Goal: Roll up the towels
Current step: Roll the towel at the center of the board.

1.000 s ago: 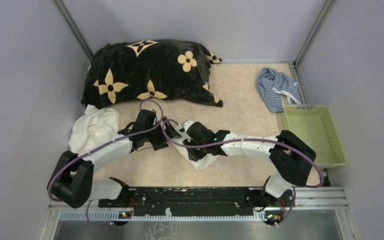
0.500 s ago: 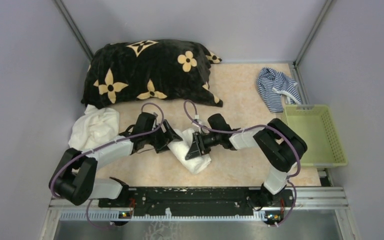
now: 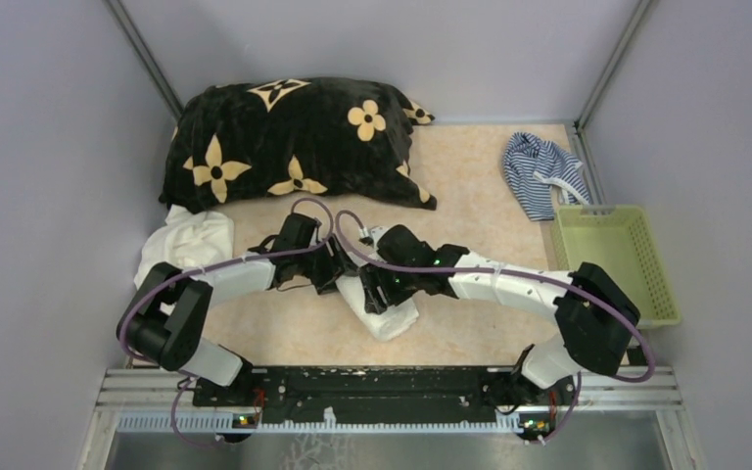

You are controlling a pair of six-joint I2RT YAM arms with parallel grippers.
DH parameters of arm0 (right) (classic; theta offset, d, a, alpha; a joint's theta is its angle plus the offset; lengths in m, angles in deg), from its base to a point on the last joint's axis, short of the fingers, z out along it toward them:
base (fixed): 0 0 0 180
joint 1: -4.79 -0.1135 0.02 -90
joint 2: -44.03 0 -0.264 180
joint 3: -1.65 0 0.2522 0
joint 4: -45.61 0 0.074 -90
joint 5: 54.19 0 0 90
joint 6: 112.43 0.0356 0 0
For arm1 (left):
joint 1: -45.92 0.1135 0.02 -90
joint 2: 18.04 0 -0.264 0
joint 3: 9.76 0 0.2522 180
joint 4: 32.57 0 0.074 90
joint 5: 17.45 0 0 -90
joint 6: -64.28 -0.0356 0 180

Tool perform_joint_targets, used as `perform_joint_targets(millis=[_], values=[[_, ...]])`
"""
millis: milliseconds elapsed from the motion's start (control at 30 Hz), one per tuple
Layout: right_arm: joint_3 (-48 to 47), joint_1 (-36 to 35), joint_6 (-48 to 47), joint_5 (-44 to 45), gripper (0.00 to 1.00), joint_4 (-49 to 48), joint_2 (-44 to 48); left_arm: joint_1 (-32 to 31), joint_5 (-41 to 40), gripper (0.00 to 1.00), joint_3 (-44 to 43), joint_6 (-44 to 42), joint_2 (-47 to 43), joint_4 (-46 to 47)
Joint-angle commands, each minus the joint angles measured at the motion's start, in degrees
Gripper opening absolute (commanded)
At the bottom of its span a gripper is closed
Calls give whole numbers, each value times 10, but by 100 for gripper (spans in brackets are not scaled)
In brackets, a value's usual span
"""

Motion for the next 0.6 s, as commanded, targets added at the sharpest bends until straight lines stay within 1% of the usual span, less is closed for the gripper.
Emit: perform_joint_targets(millis=[0,100,233,300,467,567], values=[[-99,-77,-45,238,62,162,26,-6,-84,67,4,-36,33,-83],[-152,-130,-45,325,64,206,-8,-9,-89,67,0,-38,35,-89],[-214,-181,-27,396,64,254,-76,-16,-99,68,-10,-43,38,-101],[-234,-200,-14,418,64,277,-120,-20,-105,69,-15,-45,38,-106],[-243,-226,28,427,64,320,-181,-25,-112,71,-19,-46,35,-110],[-224,-228,66,418,59,335,-202,-27,-111,73,-23,-46,33,-112]])
